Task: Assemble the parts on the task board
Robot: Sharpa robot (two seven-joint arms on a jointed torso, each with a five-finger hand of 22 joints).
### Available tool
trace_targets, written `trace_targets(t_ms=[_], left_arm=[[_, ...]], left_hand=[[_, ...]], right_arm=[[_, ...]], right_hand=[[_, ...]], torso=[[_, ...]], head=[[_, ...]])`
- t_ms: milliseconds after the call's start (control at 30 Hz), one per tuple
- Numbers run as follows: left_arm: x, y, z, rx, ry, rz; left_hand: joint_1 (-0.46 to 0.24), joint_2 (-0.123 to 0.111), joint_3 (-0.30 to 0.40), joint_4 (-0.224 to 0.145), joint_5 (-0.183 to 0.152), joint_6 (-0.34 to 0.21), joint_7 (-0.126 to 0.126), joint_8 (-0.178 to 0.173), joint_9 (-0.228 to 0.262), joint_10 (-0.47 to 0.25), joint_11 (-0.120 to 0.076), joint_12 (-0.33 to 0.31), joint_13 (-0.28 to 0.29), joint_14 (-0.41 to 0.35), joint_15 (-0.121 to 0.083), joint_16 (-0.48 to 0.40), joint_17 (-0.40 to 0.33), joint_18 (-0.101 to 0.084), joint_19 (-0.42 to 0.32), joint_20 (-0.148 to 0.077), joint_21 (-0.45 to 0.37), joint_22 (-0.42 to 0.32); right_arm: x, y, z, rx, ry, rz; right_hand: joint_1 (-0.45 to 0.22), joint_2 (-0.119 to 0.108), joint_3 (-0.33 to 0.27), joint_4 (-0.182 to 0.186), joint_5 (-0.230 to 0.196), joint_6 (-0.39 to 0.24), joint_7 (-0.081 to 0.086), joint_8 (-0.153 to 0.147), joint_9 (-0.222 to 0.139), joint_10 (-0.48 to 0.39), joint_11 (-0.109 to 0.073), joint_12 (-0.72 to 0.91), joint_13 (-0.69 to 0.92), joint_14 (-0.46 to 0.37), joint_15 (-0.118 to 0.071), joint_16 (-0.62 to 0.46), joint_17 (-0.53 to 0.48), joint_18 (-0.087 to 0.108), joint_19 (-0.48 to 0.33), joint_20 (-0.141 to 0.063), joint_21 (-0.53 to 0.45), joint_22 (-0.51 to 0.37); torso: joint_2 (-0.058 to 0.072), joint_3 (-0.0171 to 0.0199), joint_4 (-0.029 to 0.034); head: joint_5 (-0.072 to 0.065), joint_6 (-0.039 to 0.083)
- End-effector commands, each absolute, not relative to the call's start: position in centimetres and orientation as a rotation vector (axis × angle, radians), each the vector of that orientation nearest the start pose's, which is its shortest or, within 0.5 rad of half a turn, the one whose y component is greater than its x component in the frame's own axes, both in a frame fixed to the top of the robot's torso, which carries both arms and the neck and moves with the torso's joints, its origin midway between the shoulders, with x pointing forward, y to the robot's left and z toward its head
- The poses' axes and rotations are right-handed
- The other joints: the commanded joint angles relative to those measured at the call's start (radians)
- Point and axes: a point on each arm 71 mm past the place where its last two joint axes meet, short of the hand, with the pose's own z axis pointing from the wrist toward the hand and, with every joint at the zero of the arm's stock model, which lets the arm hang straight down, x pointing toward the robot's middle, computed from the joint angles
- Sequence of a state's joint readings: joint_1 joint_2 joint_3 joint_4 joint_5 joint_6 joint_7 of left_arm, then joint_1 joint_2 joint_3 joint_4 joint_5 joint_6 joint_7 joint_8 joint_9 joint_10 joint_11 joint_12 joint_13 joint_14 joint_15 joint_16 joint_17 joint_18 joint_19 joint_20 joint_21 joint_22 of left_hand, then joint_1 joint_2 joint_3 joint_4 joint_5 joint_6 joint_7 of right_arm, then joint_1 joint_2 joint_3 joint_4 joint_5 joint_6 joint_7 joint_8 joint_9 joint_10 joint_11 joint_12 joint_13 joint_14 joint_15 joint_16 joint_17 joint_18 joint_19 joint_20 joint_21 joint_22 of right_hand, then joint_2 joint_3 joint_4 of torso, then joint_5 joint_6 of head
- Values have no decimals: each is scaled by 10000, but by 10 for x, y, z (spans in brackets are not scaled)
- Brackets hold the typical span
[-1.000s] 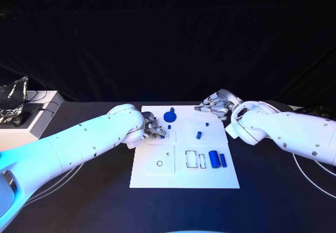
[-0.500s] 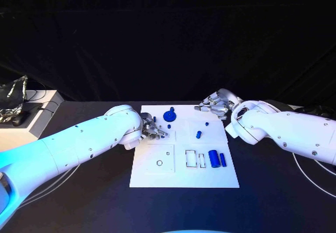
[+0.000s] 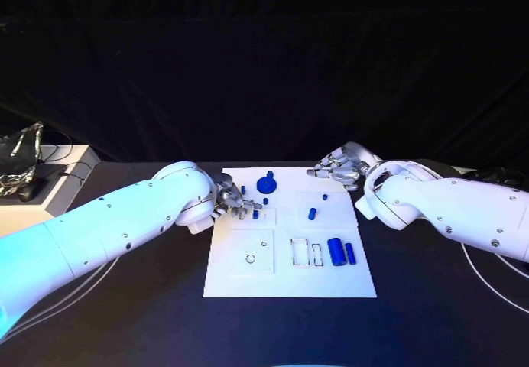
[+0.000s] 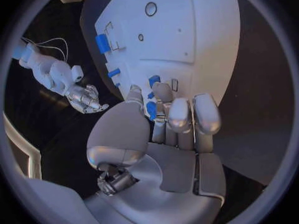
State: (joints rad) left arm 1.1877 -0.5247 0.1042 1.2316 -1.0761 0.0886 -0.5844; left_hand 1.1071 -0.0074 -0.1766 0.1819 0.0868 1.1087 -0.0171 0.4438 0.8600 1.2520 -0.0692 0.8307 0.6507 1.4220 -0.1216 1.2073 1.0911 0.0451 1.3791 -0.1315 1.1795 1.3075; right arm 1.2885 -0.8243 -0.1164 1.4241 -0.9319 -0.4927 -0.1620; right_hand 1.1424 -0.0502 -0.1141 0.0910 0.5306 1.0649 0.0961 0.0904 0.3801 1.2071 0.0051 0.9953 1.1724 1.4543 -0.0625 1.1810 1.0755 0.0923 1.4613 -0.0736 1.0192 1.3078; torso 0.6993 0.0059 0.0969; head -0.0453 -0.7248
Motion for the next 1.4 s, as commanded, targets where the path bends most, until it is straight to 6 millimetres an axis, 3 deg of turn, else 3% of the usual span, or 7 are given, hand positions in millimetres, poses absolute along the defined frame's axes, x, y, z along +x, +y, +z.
trace_targets(t_ms=[33,433,567,600,667,933,1400], left_arm=[[540,144,-192,-3831,21917,-4896],[562,174,-176,-4842,21305,-4410],[572,179,-173,-5061,21054,-4284],[575,180,-173,-5118,20991,-4276],[580,180,-173,-5209,20911,-4272],[589,173,-179,-5318,20879,-4365],[594,162,-181,-5324,20634,-4735]], left_hand=[[-96,5,13,132,-30,-136,26,-22,-29,-127,4,54,-25,-21,111,-93,-74,65,-69,92,-156,899],[47,-149,122,328,54,-664,212,163,-35,-624,161,342,-256,-131,232,-287,-223,225,-251,293,-653,804],[112,-190,239,348,86,-864,327,94,-173,-818,262,239,-494,-248,313,-362,-293,315,-363,412,-894,751],[77,-331,302,500,79,-999,432,-75,-379,-922,361,88,-726,-347,384,-414,-364,372,-456,497,-1074,702],[152,-402,332,622,92,-841,538,-451,-1163,-921,425,28,-1090,-439,469,-413,-445,461,-521,632,-1243,680],[198,-329,497,534,108,-1101,580,-221,-1262,-1089,464,156,-1310,-535,487,-457,-609,527,-586,686,-1444,677],[278,-332,543,463,105,-1137,602,-198,-1404,-1113,480,195,-1442,-569,502,-443,-680,542,-595,707,-1517,701]], right_arm=[[516,-240,-175,4517,16392,6829],[516,-242,-175,4543,16368,6792],[516,-242,-175,4539,16368,6805],[516,-242,-175,4537,16366,6810],[516,-241,-174,4534,16358,6824],[515,-239,-172,4508,16287,6900],[516,-237,-168,4468,16155,6957]], right_hand=[[-4,51,9,-31,28,33,45,-46,-10,-12,19,-52,-6,-23,4,-23,-3,14,584,-17,-54,1358],[-3,54,2,-43,31,38,43,-46,-10,9,16,-26,7,-21,3,-16,4,11,590,-18,-39,1362],[-3,54,2,-43,31,38,43,-46,-10,9,16,-26,7,-21,3,-16,4,11,590,-18,-39,1362],[-3,54,2,-43,31,38,43,-46,-10,9,16,-26,7,-21,3,-16,4,11,590,-18,-39,1362],[-3,54,2,-43,31,38,43,-46,-10,9,16,-26,7,-21,3,-16,4,11,590,-18,-39,1362],[-3,54,2,-43,31,38,43,-46,-10,9,16,-26,7,-21,3,-16,4,11,590,-18,-39,1362],[-10,46,0,-38,32,40,41,-47,-10,4,16,-48,-9,-21,3,-19,3,11,590,-19,-45,1360]], torso=[[-13,9,6],[40,8,-15],[60,1,-12],[72,1,-13],[106,-6,-20],[288,-13,-62],[445,-4,-58]], head=[[-11,12],[35,172],[21,170],[11,174],[3,195],[1,349],[-42,398]])
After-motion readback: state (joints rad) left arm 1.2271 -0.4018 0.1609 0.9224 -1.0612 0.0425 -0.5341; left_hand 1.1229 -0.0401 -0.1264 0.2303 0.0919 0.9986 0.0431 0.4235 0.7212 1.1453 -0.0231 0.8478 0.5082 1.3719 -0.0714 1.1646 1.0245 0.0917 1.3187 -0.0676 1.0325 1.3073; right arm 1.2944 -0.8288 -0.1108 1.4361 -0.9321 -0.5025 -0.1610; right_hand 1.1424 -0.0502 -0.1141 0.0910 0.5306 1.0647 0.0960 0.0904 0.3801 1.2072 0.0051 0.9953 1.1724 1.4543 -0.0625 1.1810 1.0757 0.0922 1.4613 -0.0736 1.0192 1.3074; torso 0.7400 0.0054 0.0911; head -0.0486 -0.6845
